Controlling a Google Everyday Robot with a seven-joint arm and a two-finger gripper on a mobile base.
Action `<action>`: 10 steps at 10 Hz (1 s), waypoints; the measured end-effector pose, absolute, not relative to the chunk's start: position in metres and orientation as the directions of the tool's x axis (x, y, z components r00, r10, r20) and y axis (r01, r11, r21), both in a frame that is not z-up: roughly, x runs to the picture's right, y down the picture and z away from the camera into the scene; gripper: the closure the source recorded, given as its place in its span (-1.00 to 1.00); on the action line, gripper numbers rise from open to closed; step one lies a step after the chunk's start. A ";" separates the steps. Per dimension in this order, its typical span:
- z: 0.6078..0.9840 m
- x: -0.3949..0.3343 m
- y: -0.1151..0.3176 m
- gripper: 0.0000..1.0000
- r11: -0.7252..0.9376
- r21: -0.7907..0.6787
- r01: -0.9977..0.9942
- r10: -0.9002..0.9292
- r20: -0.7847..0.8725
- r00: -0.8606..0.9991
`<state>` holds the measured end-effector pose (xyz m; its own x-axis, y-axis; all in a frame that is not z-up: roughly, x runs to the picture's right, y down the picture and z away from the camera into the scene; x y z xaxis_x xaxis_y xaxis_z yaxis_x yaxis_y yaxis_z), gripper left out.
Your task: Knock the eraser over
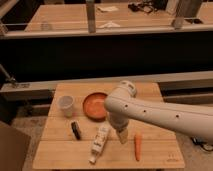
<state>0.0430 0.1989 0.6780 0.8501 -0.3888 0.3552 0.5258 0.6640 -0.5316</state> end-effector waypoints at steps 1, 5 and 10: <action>0.679 0.032 0.201 -0.60 0.654 -0.526 0.544 -0.399 0.372 0.838; 0.682 -0.001 0.203 -0.60 0.628 -0.501 0.595 -0.435 0.408 0.803; 0.689 -0.019 0.204 -0.60 0.597 -0.484 0.640 -0.468 0.438 0.768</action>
